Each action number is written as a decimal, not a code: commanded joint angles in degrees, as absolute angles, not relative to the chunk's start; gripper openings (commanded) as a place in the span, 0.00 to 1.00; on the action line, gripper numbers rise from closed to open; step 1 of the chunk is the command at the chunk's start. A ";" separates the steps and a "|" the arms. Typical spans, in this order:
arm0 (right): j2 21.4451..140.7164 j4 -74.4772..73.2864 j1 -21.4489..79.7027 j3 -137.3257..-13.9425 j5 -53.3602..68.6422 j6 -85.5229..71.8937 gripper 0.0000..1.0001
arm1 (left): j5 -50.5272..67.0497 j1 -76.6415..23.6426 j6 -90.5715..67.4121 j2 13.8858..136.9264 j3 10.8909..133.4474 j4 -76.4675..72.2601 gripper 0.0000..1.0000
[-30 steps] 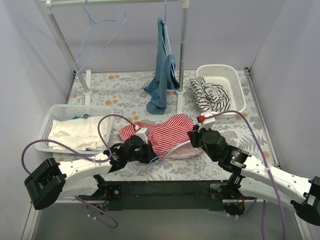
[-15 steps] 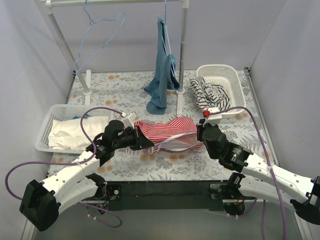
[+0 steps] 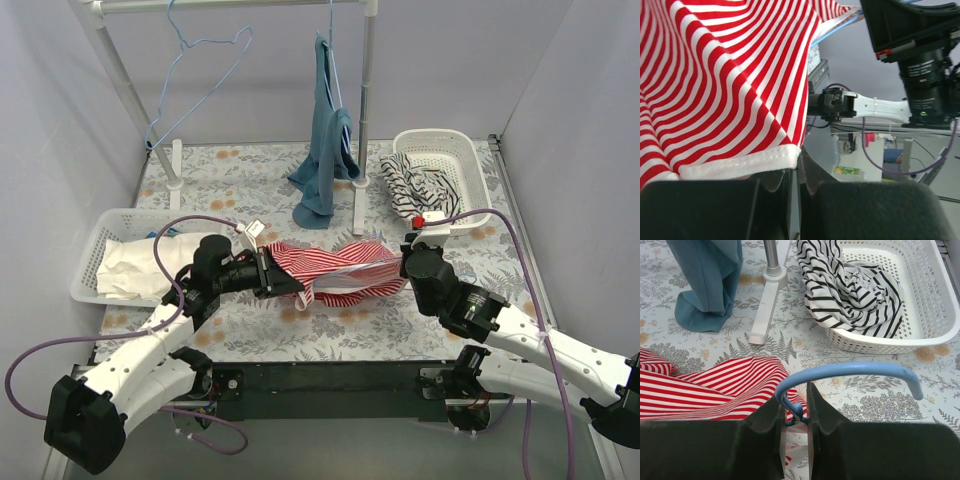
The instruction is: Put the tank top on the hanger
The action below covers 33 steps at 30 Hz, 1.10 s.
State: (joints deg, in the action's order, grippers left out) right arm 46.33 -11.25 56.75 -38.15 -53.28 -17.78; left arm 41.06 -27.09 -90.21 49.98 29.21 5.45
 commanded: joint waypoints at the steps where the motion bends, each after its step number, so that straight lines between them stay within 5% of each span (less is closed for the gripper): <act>1: 45.26 -10.99 56.86 -39.81 -56.34 -17.58 0.01 | 45.96 -25.75 -96.75 47.73 30.50 0.80 0.00; 13: 44.83 -10.81 56.86 -42.54 -50.54 -20.74 0.01 | 42.55 -25.75 -98.00 49.57 32.25 -0.26 0.01; 27: 41.92 -11.60 56.78 -45.44 -47.37 -23.47 0.01 | 33.75 -25.75 -89.39 51.15 39.20 13.70 0.25; 30: 43.59 -13.44 56.78 -45.88 -49.74 -23.29 0.01 | 34.54 -25.75 -84.56 52.55 40.78 17.22 0.21; 33: 43.94 -13.54 56.78 -45.70 -50.45 -23.12 0.01 | 36.38 -25.75 -82.44 53.17 40.00 17.49 0.06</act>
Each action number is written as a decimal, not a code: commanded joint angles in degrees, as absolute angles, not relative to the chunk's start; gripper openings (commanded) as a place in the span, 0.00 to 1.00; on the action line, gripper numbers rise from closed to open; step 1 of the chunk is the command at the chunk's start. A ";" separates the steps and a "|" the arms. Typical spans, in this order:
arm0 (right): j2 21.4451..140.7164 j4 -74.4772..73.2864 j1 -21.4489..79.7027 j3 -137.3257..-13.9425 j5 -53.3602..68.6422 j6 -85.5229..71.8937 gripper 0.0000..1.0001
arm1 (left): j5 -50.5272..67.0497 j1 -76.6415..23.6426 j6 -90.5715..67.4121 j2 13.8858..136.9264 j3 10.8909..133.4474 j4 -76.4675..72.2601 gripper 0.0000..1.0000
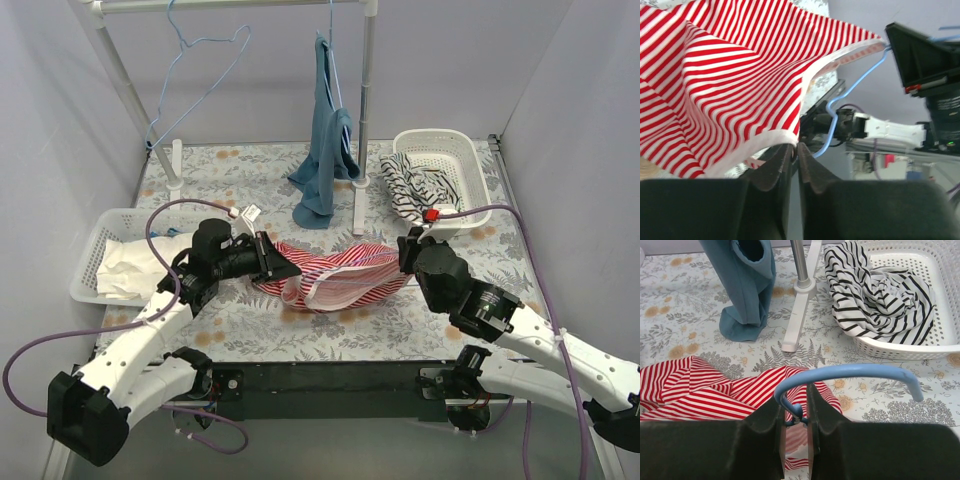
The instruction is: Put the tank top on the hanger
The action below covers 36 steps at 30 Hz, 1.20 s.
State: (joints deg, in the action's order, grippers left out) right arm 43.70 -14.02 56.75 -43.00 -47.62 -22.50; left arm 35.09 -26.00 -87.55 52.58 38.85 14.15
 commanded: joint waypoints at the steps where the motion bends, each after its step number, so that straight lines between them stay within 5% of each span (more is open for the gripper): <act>1: 44.03 -13.62 56.78 -45.70 -50.80 -22.85 0.01 | 36.82 -25.75 -82.44 53.17 39.47 16.88 0.02; 20: 39.46 -13.98 56.78 -38.23 -52.65 -20.04 0.01 | 35.33 -25.75 -101.68 49.66 35.24 0.27 0.00; 36: 47.63 -0.89 56.69 -44.81 -50.98 -14.94 0.01 | 37.80 -25.75 -103.28 51.59 36.65 -1.15 0.00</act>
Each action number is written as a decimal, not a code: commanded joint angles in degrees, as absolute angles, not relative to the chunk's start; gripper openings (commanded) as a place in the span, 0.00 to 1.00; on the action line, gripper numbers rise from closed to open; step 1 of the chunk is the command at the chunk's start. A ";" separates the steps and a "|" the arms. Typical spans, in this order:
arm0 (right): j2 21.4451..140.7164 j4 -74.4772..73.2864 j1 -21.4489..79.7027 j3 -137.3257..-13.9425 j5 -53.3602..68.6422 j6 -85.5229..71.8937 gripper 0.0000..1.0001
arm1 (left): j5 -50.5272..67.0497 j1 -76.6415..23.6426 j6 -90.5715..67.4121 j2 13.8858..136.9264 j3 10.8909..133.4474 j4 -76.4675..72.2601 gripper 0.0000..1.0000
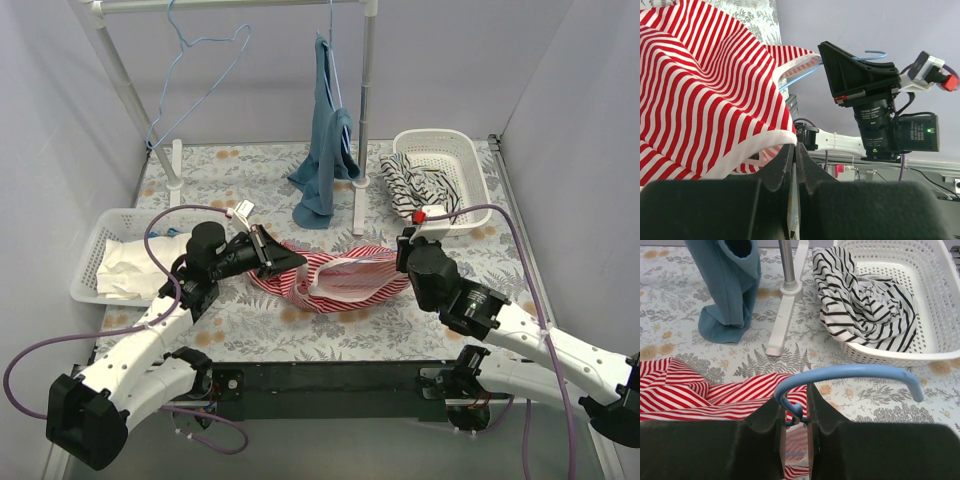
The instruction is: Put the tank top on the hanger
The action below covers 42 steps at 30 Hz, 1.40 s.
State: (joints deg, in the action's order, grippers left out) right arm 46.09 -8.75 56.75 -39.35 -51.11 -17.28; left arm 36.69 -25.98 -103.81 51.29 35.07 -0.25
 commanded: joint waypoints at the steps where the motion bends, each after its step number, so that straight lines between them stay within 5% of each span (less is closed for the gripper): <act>1: 48.07 -0.62 56.78 -45.26 -50.45 -14.94 0.01 | 37.62 -25.75 -102.75 51.94 37.00 -0.71 0.00; 10: 42.46 -3.86 56.78 -47.72 -45.27 -18.63 0.01 | 27.16 -25.22 -87.38 53.53 49.02 14.94 0.04; 13: 43.50 -4.66 56.78 -51.13 -44.56 -17.85 0.01 | 28.91 -25.22 -84.04 55.19 52.98 16.17 0.20; 16: 46.48 -5.01 56.78 -55.09 -42.46 -15.83 0.01 | 32.78 -25.22 -78.68 58.44 60.89 19.15 0.51; 20: 50.09 -6.14 56.95 -65.27 -39.56 -13.01 0.01 | 31.82 -25.22 -71.73 60.82 72.64 26.78 0.69; 24: 55.88 -10.71 56.87 -76.97 -37.45 -9.15 0.01 | 24.46 -25.22 -66.10 61.08 82.16 30.14 0.77; 30: 72.30 -29.57 56.95 -114.96 -31.21 -0.27 0.01 | 18.81 -25.22 -61.88 62.05 97.80 26.99 0.78; 34: 79.80 -37.96 57.22 -129.26 -26.56 5.17 0.01 | 21.00 -25.22 -57.41 63.63 103.52 28.20 0.75; 42: 79.37 -34.20 57.92 -112.53 -22.76 4.92 0.01 | 31.71 -25.22 -49.05 60.12 101.08 42.43 0.61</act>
State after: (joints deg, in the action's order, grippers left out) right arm 79.44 -36.29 57.47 -121.14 -24.18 4.58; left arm 26.09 -25.58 -54.17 63.09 105.16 33.01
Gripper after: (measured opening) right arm 0.211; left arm 0.666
